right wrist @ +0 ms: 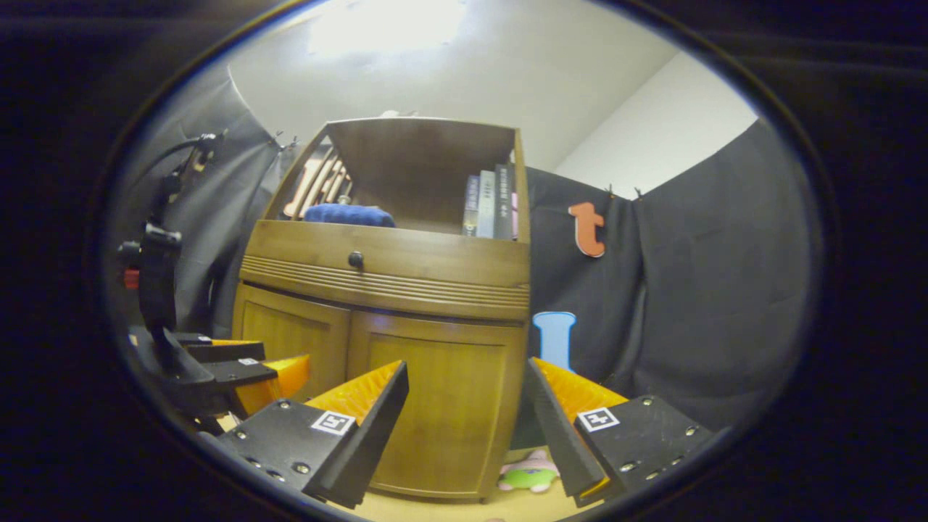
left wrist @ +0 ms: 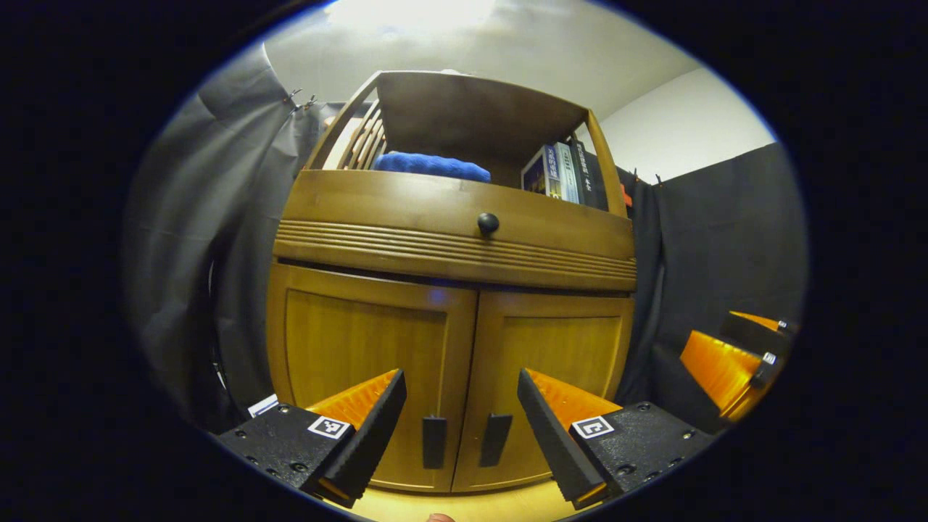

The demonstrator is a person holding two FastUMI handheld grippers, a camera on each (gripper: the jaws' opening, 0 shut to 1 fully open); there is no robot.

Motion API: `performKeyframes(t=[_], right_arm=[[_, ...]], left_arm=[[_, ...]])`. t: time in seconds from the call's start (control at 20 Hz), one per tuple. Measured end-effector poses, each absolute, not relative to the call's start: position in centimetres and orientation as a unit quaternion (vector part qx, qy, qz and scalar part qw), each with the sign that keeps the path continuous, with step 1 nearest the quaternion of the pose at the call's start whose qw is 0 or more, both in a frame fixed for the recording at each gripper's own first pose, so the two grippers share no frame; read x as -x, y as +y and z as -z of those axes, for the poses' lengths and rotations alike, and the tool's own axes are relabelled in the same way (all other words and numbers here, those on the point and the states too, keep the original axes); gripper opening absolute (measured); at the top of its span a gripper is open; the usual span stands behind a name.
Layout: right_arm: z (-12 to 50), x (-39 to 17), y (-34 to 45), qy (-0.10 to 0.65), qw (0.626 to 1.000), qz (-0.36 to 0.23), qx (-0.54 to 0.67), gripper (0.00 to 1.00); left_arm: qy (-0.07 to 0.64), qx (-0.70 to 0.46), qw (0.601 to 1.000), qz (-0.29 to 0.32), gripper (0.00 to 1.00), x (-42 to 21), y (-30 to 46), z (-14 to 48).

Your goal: Open the right door of the double-door shoe cabinet with the right hand, and open the left door with the left hand.

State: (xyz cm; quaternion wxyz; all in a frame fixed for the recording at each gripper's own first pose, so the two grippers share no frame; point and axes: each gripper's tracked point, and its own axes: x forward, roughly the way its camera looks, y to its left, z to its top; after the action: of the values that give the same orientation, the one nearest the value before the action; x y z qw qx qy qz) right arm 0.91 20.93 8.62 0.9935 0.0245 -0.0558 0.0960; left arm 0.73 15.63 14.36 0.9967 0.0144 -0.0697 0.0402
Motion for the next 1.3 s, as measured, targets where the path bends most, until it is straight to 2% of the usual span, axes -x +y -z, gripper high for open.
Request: performKeyframes(t=[0.3, 0.35, 0.4, 0.5, 0.55, 0.65, 0.9, 0.95, 1.05, 1.15, 1.3], right_arm=[[-8.5, -1.5, 24.4, -0.035, 0.993, -0.113, -0.026, 0.94], [-8.3, -1.4, 24.8, -0.032, 0.992, -0.116, -0.024, 0.94], [-8.3, -1.2, 25.1, -0.031, 0.992, -0.118, -0.021, 0.94], [-8.2, -1.4, 25.5, -0.029, 0.992, -0.119, -0.019, 0.98], [-8.0, -1.4, 26.3, -0.024, 0.992, -0.121, -0.018, 0.94], [-7.6, -1.9, 28.0, -0.017, 0.992, -0.127, -0.019, 0.94], [-5.6, -3.3, 32.4, 0.003, 0.99, -0.14, -0.031, 0.94], [-5.0, -3.8, 33.4, 0.009, 0.989, -0.141, -0.038, 0.98], [-4.0, -4.9, 35.2, 0.016, 0.988, -0.143, -0.048, 0.98], [-2.8, -6.2, 36.6, 0.025, 0.988, -0.146, -0.045, 0.94], [-0.7, -7.7, 38.4, 0.043, 0.987, -0.153, -0.037, 0.96]], left_arm=[[-0.07, -0.005, 0.997, -0.033, 0.95, 0.1, 16.5, -15.5], [-0.071, -0.005, 0.997, -0.033, 0.92, 0.2, 16.8, -15.6], [-0.072, -0.004, 0.997, -0.031, 0.95, 0.4, 17.0, -15.8], [-0.076, -0.004, 0.997, -0.027, 0.95, 1.0, 17.4, -16.0], [-0.08, -0.001, 0.996, -0.026, 0.95, 1.3, 17.8, -16.1], [-0.079, 0.009, 0.997, -0.019, 0.95, 1.5, 18.6, -16.0], [-0.076, 0.001, 0.997, -0.015, 0.95, 1.9, 21.2, -16.3], [-0.075, -0.003, 0.997, -0.016, 0.95, 2.0, 22.1, -16.3], [-0.076, -0.011, 0.997, -0.02, 0.95, 2.6, 23.6, -16.5], [-0.075, -0.017, 0.997, -0.027, 0.95, 2.8, 24.9, -16.7], [-0.069, -0.024, 0.997, -0.038, 0.95, 2.8, 26.8, -16.5]])
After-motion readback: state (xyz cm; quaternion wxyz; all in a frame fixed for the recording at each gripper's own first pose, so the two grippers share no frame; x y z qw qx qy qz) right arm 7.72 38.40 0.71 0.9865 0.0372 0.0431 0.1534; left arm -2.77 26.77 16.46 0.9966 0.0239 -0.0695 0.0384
